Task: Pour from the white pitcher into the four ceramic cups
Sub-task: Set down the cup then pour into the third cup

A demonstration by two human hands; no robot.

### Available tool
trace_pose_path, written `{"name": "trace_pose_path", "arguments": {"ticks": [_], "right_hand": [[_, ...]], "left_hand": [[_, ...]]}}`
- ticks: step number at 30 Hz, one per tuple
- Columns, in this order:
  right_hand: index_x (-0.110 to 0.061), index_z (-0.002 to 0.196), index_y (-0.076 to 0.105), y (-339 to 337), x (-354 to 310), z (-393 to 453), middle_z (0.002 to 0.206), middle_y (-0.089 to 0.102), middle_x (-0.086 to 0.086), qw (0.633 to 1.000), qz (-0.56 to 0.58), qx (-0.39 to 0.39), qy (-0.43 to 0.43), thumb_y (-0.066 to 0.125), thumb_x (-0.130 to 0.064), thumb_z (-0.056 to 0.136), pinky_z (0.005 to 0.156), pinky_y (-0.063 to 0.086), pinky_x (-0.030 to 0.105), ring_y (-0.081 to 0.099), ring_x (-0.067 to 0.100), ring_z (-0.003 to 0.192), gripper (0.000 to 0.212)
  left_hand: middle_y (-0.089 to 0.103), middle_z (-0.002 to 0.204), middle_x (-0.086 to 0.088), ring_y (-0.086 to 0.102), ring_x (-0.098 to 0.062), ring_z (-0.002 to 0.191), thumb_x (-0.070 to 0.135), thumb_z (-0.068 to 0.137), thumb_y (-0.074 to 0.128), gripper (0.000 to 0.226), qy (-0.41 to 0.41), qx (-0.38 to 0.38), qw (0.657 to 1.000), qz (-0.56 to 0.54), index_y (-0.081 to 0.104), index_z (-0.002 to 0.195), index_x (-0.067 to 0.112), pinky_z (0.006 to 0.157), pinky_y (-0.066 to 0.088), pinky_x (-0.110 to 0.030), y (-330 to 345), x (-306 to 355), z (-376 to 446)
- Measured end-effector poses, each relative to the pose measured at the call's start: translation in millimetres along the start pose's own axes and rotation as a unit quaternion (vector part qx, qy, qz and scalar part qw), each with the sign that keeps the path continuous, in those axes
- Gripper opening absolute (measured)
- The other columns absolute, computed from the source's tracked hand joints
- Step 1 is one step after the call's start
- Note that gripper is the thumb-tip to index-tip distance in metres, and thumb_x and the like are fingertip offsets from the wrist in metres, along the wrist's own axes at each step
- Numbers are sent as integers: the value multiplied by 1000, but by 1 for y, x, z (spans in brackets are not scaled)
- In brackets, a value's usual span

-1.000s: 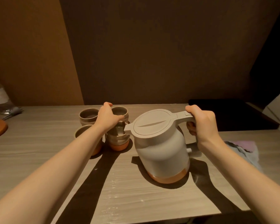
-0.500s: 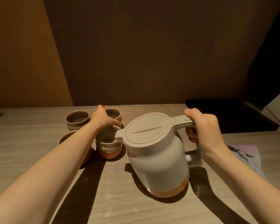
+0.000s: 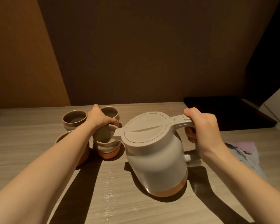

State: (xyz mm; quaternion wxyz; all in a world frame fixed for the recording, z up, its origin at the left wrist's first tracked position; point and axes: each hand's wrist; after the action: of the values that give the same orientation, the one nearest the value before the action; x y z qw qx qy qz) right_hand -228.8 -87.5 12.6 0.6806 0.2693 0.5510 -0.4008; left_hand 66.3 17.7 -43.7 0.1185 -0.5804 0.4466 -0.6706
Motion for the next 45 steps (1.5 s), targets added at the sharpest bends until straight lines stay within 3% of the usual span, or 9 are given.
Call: {"name": "trace_pose_path", "arguments": {"ticks": [7,12,17,26,32,38,45], "right_hand": [[-8,47,43,0,1,-1,40,35,-4,1000,4,7,2,51,-18,93,39,26,20,31,8,39,48],[-5,49,44,6,-4,1,41,33,-1,1000,-9,-2,-4,52,-18,90,40,25,21,29,10,39,44],[-14,43,41,12,-11,2,41,33,-2,1000,-28,-2,11,53,-24,85,48,25,29,29,13,43,44],[-12,46,49,16,-19,-22,44,39,0,999,-15,28,15,57,-25,84,51,28,32,35,15,47,40],[-10,49,48,12,-24,-35,41,38,-3,999,19,35,28,59,-22,84,44,26,26,33,10,41,39],[-7,62,51,10,-24,-44,53,39,4,998,41,39,41,59,-26,82,44,26,26,34,8,42,29],[-5,59,53,16,-21,-48,49,41,1,998,36,31,41,57,-26,85,45,27,25,36,7,44,34]], "left_hand": [[55,126,-12,54,-30,115,33,60,90,91,47,60,996,-54,38,131,10,85,49,-37,-12,10,-6],[52,131,-11,52,-29,119,31,64,88,90,94,85,988,-89,37,135,11,85,47,-34,-27,26,-24],[49,134,-8,50,-25,120,31,64,88,93,118,107,979,-129,35,138,15,85,46,-33,-46,36,-50],[49,125,-2,46,-16,107,30,62,89,89,110,137,969,-175,38,134,18,83,50,-34,-72,19,-106],[46,117,7,47,-15,106,31,58,91,90,110,143,964,-196,40,132,22,81,49,-32,-79,-6,-137],[47,115,8,46,-13,104,25,58,92,84,111,137,962,-210,42,125,25,82,44,-30,-78,-27,-165],[48,117,9,47,-13,108,21,57,92,82,84,122,960,-237,43,122,30,83,45,-29,-68,-56,-183]]}}
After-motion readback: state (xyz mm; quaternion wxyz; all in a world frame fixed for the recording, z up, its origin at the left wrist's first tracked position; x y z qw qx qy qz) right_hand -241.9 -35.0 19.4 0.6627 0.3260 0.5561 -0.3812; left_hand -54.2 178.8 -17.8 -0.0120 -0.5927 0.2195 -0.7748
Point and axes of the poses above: each hand's wrist, its own z-axis towards the middle knuckle, its own y-axis out of the palm, x = y × z
